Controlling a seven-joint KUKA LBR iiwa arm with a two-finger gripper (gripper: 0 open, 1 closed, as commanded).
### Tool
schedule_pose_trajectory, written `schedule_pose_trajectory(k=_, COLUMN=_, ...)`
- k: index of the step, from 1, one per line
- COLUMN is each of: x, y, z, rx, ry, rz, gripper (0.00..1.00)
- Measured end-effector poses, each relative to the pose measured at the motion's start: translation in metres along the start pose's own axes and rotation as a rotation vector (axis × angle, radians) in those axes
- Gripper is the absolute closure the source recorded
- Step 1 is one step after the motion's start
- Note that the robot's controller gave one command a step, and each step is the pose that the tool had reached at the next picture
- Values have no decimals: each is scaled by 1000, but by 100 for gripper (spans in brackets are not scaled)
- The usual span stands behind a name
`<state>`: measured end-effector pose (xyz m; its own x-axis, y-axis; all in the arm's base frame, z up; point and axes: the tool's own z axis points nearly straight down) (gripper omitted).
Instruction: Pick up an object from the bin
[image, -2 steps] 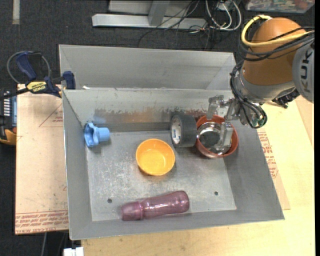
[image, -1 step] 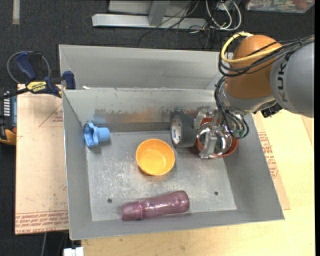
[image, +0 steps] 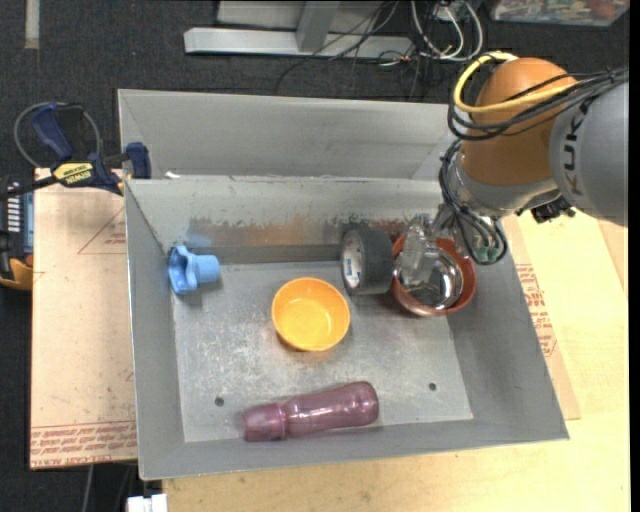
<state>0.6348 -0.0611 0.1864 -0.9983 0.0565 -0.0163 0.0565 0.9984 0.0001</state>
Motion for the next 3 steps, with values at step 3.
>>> schedule_pose_trajectory(k=3, x=6, y=1, z=88, rx=-7, ry=1, rz=220, gripper=100)
